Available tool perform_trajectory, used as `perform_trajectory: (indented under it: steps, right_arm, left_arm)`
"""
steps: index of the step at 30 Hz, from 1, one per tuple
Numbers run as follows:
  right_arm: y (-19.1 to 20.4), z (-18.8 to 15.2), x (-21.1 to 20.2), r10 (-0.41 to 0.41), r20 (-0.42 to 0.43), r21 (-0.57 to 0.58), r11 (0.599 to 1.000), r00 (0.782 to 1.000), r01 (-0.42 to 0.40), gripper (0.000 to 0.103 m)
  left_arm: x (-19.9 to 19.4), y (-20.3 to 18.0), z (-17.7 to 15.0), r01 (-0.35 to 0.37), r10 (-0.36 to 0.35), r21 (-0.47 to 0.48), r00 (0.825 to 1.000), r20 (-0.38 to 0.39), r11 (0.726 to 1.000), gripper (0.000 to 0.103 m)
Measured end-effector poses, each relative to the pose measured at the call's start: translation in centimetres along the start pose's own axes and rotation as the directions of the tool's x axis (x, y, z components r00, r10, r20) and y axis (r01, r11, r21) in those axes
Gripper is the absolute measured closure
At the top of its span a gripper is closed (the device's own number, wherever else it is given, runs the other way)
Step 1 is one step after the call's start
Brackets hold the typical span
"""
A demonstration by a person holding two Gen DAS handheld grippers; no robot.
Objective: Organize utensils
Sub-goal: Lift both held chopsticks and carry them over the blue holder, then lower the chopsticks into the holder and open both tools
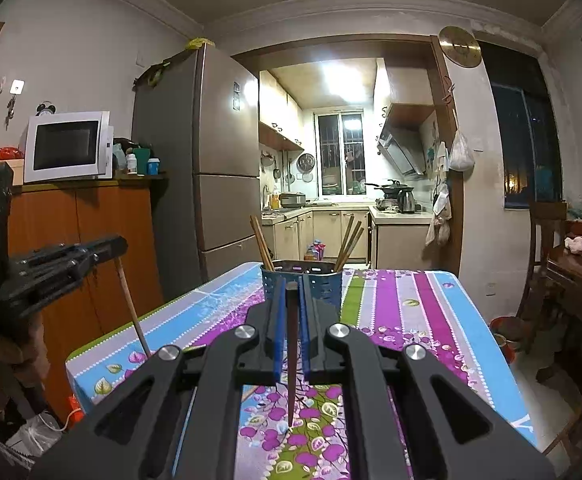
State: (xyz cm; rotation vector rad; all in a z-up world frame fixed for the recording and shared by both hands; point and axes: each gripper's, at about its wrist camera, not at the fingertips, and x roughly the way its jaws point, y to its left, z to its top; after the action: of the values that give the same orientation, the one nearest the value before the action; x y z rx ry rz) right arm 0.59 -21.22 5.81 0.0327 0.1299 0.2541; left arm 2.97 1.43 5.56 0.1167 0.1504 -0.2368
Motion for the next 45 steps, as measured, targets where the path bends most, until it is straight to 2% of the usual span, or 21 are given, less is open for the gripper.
perform_trajectory:
  steps: [5, 9, 23, 45]
  right_arm:
    - [0.4, 0.4, 0.4, -0.003, -0.002, -0.006, 1.0, 1.0, 0.003, 0.098]
    - [0.8, 0.8, 0.7, 0.001, -0.008, -0.017, 1.0, 1.0, -0.001, 0.098]
    - [1.4, 1.8, 1.6, 0.012, -0.006, -0.051, 0.999, 1.0, -0.012, 0.098]
    - [1.6, 2.3, 2.6, 0.016, -0.006, -0.073, 0.997, 1.0, -0.016, 0.098]
  left_arm:
    - [1.1, -0.7, 0.1, -0.054, 0.054, 0.005, 0.998, -0.033, 0.999, 0.096]
    - [1.6, -0.7, 0.5, -0.072, 0.071, -0.009, 0.996, -0.052, 0.997, 0.096]
    - [2.8, -0.4, 1.7, -0.11, 0.108, -0.008, 0.99, -0.085, 0.994, 0.096]
    - [3.8, -0.8, 1.7, -0.14, 0.142, 0.023, 0.985, -0.103, 0.99, 0.096]
